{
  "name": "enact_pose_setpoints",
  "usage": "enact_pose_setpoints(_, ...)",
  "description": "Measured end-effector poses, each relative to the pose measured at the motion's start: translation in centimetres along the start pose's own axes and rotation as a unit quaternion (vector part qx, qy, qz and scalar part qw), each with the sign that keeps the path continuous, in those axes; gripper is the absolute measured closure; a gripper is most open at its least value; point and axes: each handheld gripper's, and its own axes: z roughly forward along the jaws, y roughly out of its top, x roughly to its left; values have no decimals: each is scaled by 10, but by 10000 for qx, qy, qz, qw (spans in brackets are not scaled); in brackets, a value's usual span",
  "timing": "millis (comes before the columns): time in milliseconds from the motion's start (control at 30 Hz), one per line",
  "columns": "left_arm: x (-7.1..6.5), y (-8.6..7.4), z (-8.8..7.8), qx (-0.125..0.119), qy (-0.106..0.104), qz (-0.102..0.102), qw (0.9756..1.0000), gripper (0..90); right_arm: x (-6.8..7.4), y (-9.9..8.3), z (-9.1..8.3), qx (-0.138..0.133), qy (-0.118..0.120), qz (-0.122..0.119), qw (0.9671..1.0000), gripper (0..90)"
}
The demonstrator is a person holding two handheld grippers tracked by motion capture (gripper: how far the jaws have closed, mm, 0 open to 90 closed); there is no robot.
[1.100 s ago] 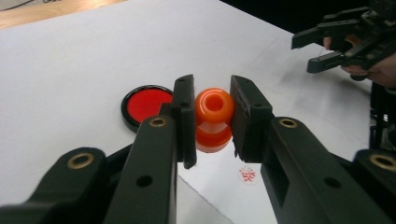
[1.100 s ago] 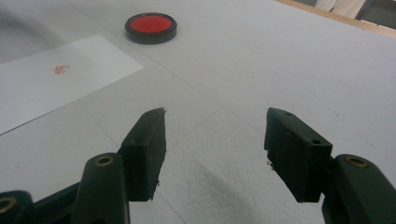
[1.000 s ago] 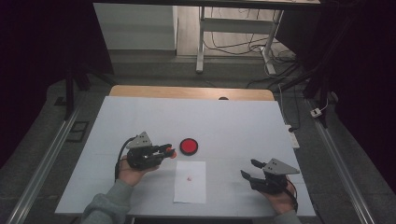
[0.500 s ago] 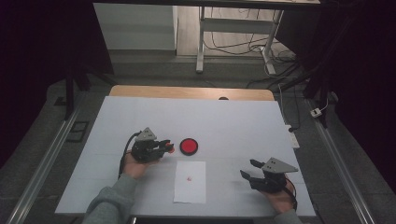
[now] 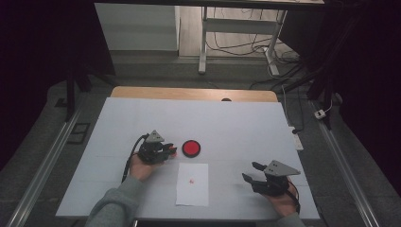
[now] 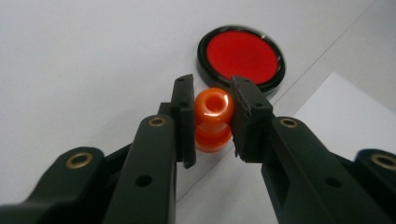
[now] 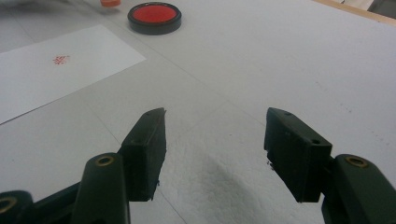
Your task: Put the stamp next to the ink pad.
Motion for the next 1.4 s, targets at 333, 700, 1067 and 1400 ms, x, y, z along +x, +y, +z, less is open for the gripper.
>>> enact_pose_setpoints(333, 2, -3, 4, 109, 26, 0, 9999, 712, 0, 0, -1, 15, 5, -7, 10000, 385)
enact_pose_setpoints(700, -2, -2, -8, -72, 99, -18, 9999, 397, 0, 0, -1, 14, -11, -13, 10000, 383)
enact_pose_setpoints(1067, -17, -16, -56, -399, -16, 191, 9990, 340, -5, -1, -3, -32, -12, 19, 10000, 383)
enact_pose_setpoints(1400, -18, -46, -84, -264, 40, 107, 9996, 344, -11, -5, -5, 47, -42, -65, 10000, 387)
